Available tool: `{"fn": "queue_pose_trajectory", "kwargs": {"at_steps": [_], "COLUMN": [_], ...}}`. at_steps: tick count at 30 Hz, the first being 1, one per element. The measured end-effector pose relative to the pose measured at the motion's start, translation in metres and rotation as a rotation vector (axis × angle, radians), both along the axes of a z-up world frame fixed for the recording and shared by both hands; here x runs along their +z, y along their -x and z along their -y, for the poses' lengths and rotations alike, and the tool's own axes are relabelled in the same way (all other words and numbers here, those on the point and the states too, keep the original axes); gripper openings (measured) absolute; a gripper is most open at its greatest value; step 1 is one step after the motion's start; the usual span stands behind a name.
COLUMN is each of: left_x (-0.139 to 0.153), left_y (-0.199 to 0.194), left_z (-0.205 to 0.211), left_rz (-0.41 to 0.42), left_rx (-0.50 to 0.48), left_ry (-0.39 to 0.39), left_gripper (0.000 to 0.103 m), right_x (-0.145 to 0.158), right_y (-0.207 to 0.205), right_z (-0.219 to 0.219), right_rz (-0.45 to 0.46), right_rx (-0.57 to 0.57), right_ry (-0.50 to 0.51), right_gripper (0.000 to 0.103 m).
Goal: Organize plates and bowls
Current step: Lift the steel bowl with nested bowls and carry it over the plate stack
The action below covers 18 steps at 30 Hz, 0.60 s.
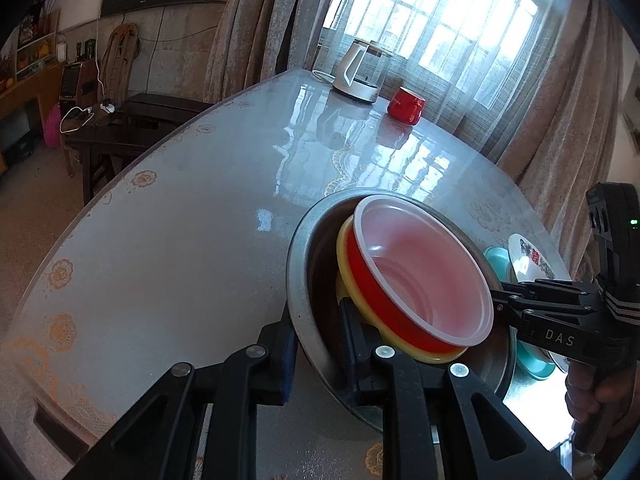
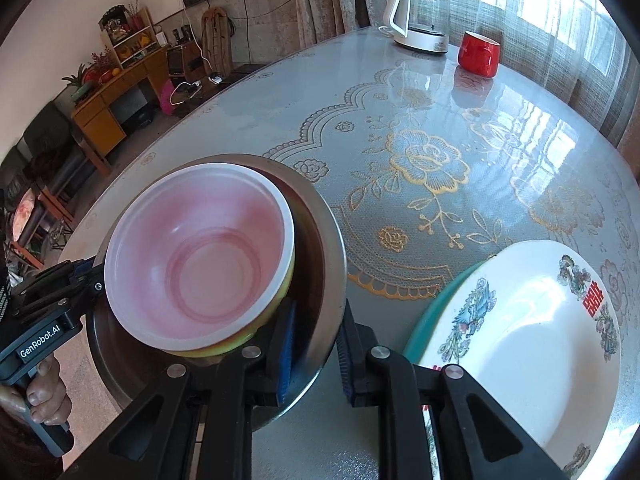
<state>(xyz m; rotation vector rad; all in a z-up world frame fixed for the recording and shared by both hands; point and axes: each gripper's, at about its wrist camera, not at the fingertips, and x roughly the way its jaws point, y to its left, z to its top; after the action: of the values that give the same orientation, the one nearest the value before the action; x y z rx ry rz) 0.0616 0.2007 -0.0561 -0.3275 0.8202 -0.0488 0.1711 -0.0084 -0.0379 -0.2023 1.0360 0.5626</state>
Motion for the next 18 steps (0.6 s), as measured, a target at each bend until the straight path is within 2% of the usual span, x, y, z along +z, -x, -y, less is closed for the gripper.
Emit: {"fn": "queue_pose_trajectory", "kwargs": {"at_steps": [11, 18], "left_x": [0.003, 0.018], "left_y": [0.015, 0.024], "left_z": [0.002, 0.013], "left_rz": [0.018, 0.050], "left_rx": [0.014, 0.002], "left_ry": [-0.006, -0.010], "left_gripper": [0.019, 0.019], "right_x": [0.005, 0.018], "right_y": [0.012, 0.019], "right_z": [0.016, 0.034], "right_rz": [-0.027, -0.014], "right_rx": [0.016, -0.001], "right_ry": [-0.133, -0.231], "right_gripper": [0.018, 0.018]}}
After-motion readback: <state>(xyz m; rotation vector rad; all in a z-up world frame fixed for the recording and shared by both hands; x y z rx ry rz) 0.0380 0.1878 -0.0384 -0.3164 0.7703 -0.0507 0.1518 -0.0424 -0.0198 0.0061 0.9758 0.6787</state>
